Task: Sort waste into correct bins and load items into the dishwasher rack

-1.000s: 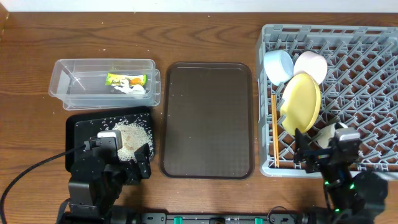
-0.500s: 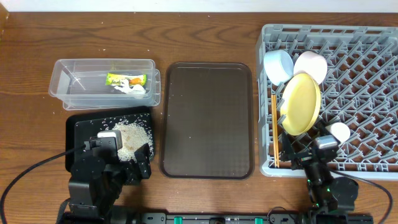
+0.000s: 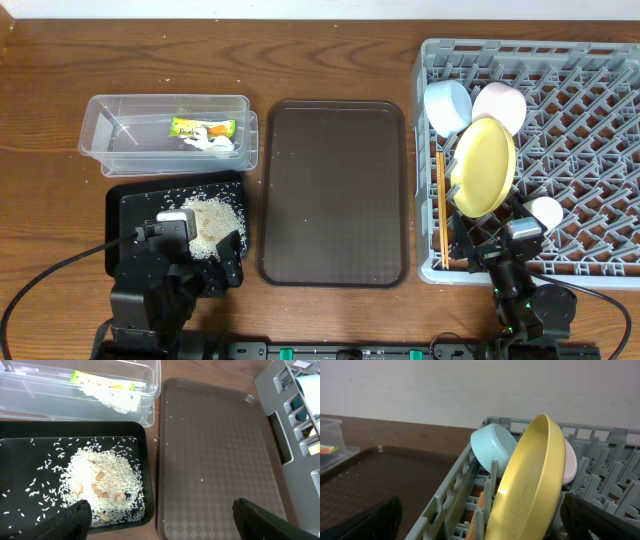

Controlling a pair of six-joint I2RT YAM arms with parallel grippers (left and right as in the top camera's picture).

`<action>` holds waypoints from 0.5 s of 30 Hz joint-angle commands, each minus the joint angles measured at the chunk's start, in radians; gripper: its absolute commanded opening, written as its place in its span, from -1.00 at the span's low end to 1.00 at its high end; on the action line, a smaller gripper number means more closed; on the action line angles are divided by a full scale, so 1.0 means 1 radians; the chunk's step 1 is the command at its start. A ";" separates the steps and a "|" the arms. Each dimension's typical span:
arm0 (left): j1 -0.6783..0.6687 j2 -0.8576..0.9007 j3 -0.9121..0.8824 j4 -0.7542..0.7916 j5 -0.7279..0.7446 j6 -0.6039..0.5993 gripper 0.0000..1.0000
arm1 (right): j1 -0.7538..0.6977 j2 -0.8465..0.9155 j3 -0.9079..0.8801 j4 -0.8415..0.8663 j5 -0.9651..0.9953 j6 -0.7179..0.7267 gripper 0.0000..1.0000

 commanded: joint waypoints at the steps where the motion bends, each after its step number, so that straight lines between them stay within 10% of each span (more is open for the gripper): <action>1: 0.002 -0.001 -0.003 0.004 0.009 -0.009 0.85 | 0.019 -0.008 -0.001 -0.005 -0.003 0.000 0.99; 15: 0.002 -0.001 -0.003 -0.018 0.003 -0.003 0.86 | 0.019 -0.008 -0.001 -0.005 -0.003 0.000 0.98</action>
